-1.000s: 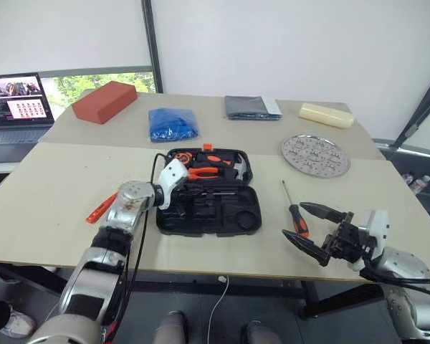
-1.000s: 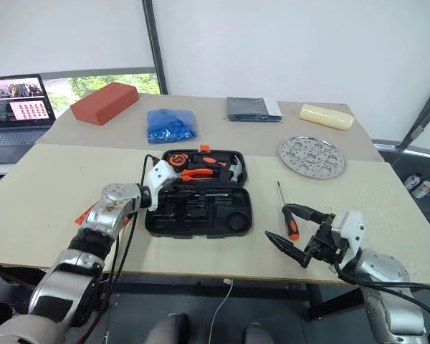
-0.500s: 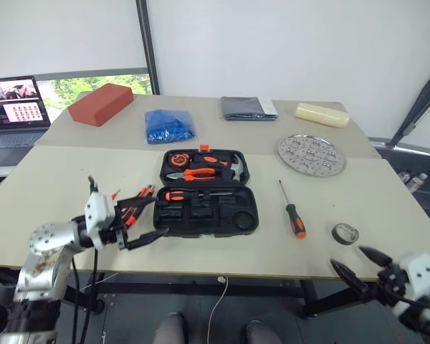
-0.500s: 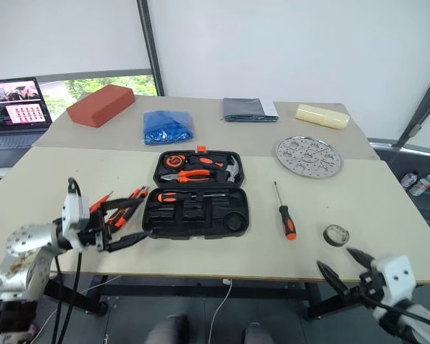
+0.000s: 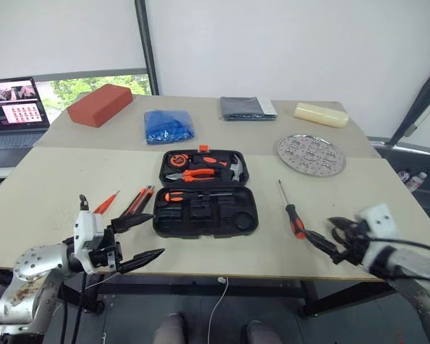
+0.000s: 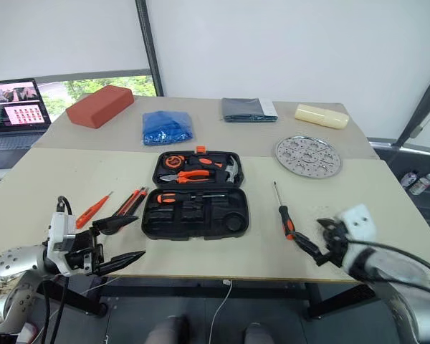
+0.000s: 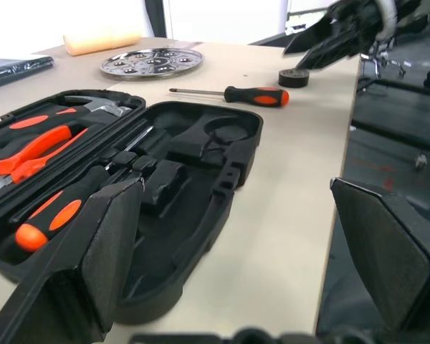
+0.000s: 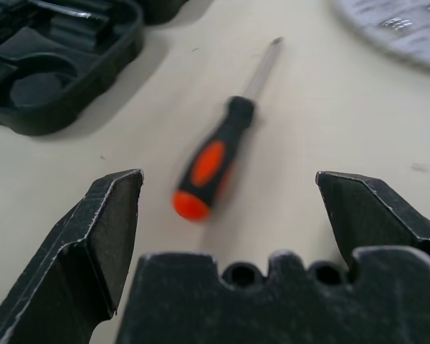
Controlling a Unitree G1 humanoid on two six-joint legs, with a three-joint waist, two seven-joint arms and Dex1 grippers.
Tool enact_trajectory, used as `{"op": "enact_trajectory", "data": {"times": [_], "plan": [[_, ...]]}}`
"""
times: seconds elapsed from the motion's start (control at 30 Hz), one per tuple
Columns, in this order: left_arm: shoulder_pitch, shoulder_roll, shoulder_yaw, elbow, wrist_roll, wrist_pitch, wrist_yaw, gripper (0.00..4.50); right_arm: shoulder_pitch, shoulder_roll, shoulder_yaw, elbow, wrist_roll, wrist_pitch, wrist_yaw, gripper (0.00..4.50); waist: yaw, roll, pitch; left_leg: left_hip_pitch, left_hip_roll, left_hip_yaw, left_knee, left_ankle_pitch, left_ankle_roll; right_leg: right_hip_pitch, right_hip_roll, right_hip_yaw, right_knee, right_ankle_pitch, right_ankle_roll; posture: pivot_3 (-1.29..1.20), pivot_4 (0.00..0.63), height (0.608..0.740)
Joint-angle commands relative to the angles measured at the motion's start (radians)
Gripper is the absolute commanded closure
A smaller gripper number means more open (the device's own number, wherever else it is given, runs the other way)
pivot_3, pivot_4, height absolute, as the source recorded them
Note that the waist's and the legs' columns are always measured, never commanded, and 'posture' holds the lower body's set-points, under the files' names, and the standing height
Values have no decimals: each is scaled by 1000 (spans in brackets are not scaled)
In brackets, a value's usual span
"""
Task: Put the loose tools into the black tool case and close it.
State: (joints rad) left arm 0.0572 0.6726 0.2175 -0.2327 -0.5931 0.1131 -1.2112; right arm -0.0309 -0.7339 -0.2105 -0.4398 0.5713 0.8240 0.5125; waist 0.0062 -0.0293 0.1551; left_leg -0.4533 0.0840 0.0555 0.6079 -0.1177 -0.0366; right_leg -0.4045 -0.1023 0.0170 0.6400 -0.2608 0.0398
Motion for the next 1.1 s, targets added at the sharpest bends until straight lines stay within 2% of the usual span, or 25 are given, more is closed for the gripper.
{"op": "enact_trajectory", "data": {"times": [0.03, 0.1, 0.2, 0.37, 0.47, 0.63, 0.77, 0.87, 0.93, 1.1], "plan": [[9, -7, -2, -58, -14, 6, 24, 34, -128, 20, 82, 54, -38, 162, -97, 0, 0, -1, 0, -3, 0, -1, 0, 2, 4, -2, 1, 0, 0, 1, -2, 0, 150, 740], [10, -8, -3, -68, -11, 0, 31, 34, -181, 33, 122, 93, -77, 201, -139, 0, 2, -2, 0, -3, 1, -3, 0, 4, 7, -1, 4, 0, 0, 1, -2, 0, 150, 740], [17, -10, 1, -93, -17, -2, 47, 0, -227, 54, 134, 125, -116, 235, -188, 698, 8, -2, 0, -4, 1, -3, 0, 4, 7, -2, 4, 0, 0, 0, -2, 0, 150, 740], [34, -13, 8, -125, -30, 3, 70, 0, -244, 63, 131, 125, -148, 279, -218, 2367, 5, -2, 0, -5, 1, -3, 1, 4, 7, -2, 4, 0, 0, 0, -1, 0, 150, 740], [43, -31, 25, -131, -51, 11, 103, 0, -246, 82, 103, 110, -148, 151, -173, 3443, 5, -2, 0, -4, 1, -3, 1, 4, 6, -2, 4, 0, 0, 0, 0, 0, 150, 740], [49, -66, 56, -142, -84, 30, 177, 0, -263, 97, 115, 109, -156, -295, 80, 3471, 2, -2, 0, -4, 1, -3, 1, 4, 6, -2, 4, 0, 0, -3, 4, 0, 150, 740], [65, -114, 105, -127, -58, 17, 292, 0, -430, 125, 197, 196, -107, -401, 301, 3471, -12, -2, 1, -4, 3, -3, 2, 4, 7, -2, 6, 1, 1, -2, 5, 0, 150, 740], [94, -139, 124, -115, -25, -13, 333, 0, -598, 108, 394, 345, -265, -518, 479, 3471, -19, -2, 1, -3, 3, -4, 2, 4, 7, -1, 8, 1, 2, -2, 4, 0, 150, 740], [119, -156, 125, -125, -11, -23, 355, 0, -734, 134, 529, 504, -391, -598, 556, 3471, -25, -2, 1, -2, 4, -4, 2, 4, 6, -2, 8, 1, 1, -2, 3, 0, 150, 740], [155, -172, 104, -160, 11, -32, 371, 0, -903, 194, 678, 771, -581, -661, 584, 3471, -13, -2, 1, -3, 4, -3, 1, 3, 5, -4, 8, 0, 2, 1, -4, 0, 150, 740]]}}
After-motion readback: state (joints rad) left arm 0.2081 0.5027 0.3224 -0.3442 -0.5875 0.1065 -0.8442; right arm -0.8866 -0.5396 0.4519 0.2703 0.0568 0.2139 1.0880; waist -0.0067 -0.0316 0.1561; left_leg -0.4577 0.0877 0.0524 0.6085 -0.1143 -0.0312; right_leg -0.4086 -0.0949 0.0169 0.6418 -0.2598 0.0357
